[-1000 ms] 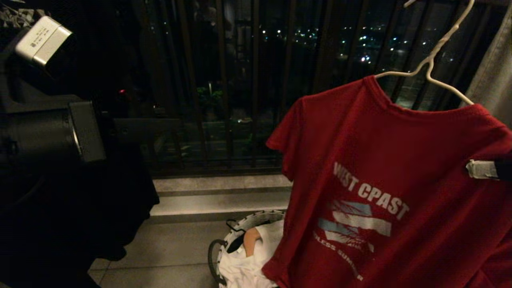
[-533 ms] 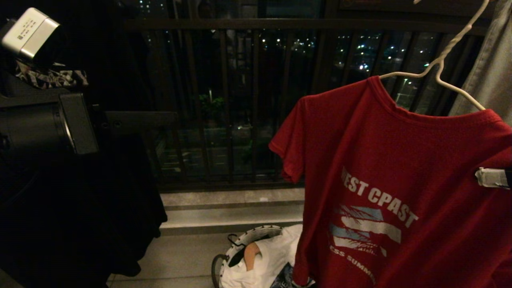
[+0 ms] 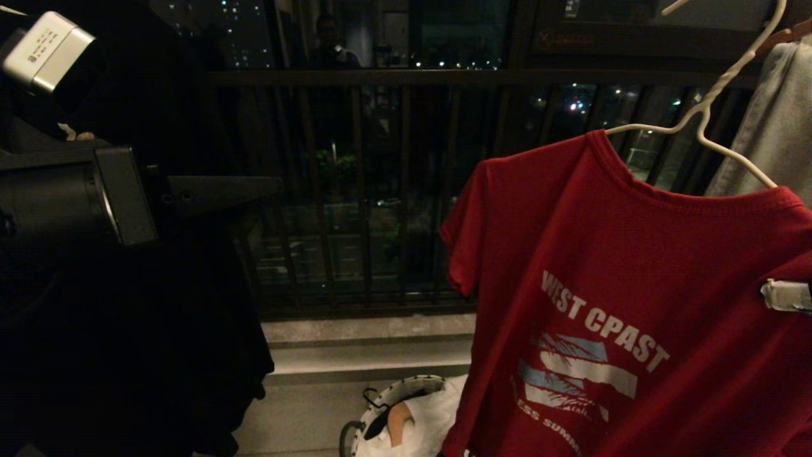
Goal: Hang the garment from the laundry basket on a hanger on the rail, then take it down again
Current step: Hang the clothes rack on the clothesline
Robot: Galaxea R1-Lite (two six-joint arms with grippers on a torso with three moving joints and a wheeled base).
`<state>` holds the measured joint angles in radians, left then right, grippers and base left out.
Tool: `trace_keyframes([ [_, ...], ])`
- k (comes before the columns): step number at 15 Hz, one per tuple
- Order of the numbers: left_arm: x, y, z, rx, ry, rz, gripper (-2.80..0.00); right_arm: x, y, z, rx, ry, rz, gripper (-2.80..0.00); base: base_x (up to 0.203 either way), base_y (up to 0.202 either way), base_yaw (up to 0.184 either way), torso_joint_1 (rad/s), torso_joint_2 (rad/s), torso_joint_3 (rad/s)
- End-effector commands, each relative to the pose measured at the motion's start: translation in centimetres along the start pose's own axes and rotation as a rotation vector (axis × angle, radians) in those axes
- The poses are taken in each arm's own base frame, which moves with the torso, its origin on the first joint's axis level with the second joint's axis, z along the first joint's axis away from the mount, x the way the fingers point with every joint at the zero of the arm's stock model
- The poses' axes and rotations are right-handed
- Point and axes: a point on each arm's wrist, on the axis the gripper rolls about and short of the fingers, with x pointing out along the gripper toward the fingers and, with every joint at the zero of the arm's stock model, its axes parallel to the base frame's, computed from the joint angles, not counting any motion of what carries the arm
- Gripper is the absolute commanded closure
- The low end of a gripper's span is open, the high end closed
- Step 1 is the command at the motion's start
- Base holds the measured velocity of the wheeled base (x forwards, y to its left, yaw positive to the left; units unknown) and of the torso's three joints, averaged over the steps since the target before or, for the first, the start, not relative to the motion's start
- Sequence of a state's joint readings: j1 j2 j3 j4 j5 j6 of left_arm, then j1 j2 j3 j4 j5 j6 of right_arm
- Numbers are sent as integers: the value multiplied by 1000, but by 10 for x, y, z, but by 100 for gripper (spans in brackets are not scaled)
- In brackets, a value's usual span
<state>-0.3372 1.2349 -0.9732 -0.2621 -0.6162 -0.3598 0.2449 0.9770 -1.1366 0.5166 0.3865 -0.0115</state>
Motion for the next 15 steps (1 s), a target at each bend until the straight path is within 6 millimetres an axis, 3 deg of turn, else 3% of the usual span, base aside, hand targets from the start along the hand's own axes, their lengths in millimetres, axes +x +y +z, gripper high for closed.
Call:
trace_keyframes([
  [1,0,0,0,-1,-1,-3,0,0,0,-1,1,5,-1,0,0,0,0,201,-503,-315],
  [10,9,11,-4,-17,26,17,0,-3,1,-4,-2,-1,-18,0,0,0,0,222,-534,-314],
  [15,8,10,-3,-14,22,16,0,-6,2,-22,13,28,-16,0,0,0,0,264,-590,-324],
])
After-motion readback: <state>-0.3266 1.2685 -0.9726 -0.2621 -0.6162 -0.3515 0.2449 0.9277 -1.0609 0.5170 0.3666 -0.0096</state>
